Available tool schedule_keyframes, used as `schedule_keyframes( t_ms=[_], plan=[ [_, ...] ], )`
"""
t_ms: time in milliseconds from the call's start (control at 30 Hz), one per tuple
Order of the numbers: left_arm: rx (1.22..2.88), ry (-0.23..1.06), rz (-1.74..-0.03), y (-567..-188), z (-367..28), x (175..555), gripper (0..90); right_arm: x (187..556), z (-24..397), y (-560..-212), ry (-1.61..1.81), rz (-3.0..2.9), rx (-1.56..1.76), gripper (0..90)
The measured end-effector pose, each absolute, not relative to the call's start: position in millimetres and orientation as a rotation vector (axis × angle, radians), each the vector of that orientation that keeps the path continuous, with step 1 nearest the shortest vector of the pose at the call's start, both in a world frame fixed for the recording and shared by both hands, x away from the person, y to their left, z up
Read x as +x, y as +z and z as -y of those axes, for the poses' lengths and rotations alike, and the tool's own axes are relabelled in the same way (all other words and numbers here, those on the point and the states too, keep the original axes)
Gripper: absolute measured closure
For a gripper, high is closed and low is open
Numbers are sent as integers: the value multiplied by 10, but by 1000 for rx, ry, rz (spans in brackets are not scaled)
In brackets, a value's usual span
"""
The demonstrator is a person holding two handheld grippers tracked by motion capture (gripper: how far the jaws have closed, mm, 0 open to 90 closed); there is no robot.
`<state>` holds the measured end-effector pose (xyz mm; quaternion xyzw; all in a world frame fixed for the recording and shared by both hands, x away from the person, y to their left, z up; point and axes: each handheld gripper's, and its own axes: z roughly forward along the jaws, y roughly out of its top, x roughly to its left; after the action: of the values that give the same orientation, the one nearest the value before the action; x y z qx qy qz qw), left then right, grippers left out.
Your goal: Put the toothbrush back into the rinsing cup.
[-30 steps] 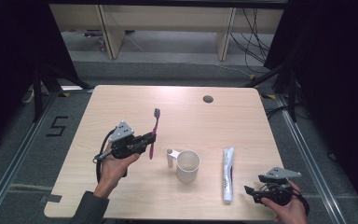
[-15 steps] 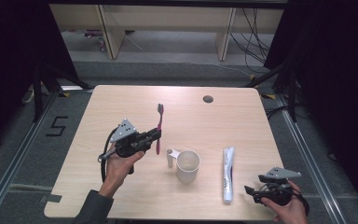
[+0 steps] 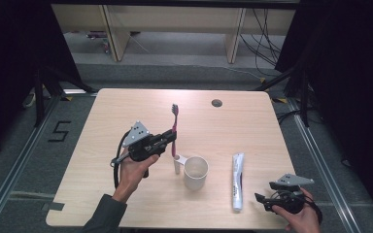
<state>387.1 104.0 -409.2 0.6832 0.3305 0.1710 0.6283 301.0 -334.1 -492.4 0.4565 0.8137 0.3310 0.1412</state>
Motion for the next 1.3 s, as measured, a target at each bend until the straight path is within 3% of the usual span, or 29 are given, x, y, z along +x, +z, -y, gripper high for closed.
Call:
schedule_keyframes(
  t_ms=[1300],
  plan=[
    [1593,410,-729,-4443,-924,3819,824,2993,3324,-4915,960,-2348,1349,260]
  ],
)
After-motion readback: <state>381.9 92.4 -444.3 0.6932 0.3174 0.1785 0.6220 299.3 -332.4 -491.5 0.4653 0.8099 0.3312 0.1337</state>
